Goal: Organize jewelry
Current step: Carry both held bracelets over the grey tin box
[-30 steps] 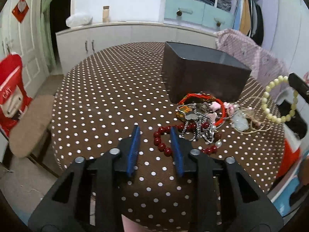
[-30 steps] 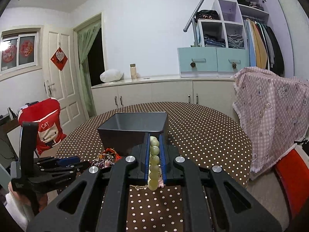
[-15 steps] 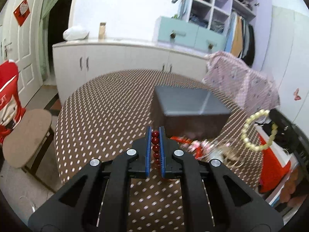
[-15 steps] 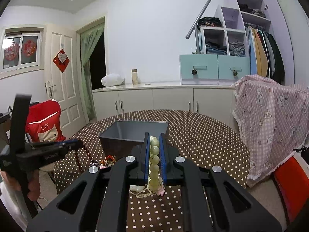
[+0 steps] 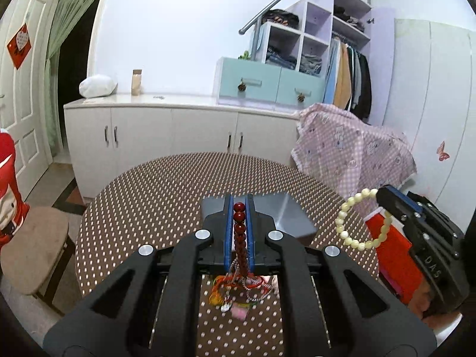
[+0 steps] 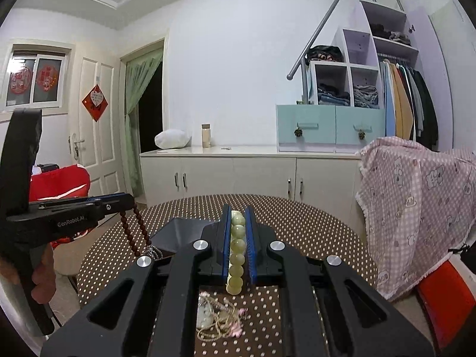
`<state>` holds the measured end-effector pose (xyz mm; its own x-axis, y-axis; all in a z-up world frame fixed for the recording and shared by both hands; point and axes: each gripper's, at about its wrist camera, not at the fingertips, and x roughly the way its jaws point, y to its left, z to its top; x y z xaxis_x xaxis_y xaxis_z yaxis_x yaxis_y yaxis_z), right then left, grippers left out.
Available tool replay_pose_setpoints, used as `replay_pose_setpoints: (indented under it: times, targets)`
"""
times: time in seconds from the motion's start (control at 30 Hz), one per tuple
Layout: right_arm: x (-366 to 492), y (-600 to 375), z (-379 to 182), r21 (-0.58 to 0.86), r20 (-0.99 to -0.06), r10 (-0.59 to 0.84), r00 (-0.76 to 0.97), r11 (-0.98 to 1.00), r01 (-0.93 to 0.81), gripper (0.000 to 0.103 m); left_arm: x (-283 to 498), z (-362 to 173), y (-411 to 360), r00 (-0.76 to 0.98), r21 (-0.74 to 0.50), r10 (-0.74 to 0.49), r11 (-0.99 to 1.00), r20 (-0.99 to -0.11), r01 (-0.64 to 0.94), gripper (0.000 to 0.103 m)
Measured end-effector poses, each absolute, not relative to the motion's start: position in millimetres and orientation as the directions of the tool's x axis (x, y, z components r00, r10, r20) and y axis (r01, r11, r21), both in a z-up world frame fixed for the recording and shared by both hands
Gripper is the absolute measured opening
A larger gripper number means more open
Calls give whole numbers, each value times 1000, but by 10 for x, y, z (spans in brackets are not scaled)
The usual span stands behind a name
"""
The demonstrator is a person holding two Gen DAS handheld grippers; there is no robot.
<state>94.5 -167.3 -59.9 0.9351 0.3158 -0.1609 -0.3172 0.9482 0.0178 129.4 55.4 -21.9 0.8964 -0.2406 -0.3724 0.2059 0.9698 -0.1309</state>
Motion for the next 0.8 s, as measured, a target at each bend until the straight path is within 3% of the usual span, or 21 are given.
replay_pose_setpoints:
  times: [0.57, 0.8]
  targets:
    - [1086, -1568, -312, -20, -91, 339, 936, 939, -342, 8, 1352, 299, 482, 926, -134, -288, 956, -246, 262, 8]
    - [1214, -1494, -309, -8, -127, 365, 922, 929, -369, 8, 1324, 372, 473, 931, -129, -292, 955, -218, 269, 8]
